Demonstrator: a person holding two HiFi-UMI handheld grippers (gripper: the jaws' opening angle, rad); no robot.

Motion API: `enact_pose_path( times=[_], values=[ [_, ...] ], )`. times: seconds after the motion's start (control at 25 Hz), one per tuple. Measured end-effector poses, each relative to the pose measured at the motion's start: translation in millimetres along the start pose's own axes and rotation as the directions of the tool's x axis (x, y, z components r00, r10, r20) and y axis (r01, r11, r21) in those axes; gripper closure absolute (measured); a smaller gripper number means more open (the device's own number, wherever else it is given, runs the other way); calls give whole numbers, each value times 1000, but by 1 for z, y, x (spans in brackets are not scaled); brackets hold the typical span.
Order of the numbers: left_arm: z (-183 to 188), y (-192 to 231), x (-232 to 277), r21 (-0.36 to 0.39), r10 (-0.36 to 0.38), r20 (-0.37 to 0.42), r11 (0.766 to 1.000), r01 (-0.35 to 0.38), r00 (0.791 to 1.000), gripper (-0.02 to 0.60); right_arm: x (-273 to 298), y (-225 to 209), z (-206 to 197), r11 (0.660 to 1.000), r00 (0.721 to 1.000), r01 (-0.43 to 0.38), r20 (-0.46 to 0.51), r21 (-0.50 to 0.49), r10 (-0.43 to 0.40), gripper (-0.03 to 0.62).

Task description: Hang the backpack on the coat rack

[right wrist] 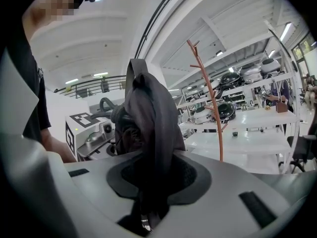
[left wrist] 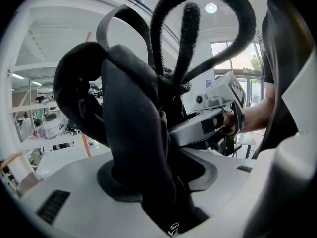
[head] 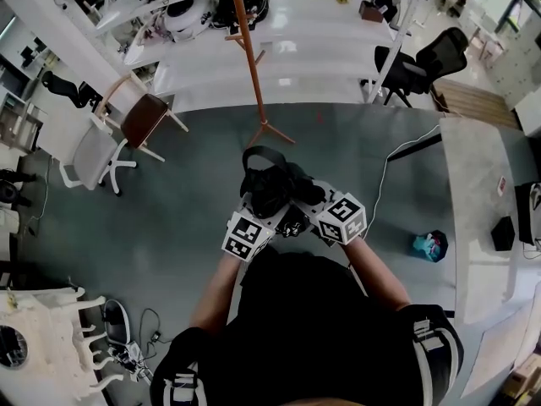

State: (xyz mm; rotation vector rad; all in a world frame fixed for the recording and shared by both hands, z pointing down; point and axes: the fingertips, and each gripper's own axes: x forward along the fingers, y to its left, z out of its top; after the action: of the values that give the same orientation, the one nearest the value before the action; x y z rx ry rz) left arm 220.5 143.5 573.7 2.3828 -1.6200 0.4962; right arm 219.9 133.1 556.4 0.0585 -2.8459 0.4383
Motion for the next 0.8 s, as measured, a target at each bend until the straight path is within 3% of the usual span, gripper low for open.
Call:
enact_pose_path(
  times=[0.32, 0.8],
  values=[
    [19, 70, -6, 57, -44, 19, 997, 43, 999, 367, 56, -15, 42, 1000, 998, 30, 56, 3, -30, 479],
    [34, 178, -18, 64, -160, 73, 986, 155, 984, 365, 147, -35, 98, 999, 992, 30, 122, 29, -33, 476]
  ],
)
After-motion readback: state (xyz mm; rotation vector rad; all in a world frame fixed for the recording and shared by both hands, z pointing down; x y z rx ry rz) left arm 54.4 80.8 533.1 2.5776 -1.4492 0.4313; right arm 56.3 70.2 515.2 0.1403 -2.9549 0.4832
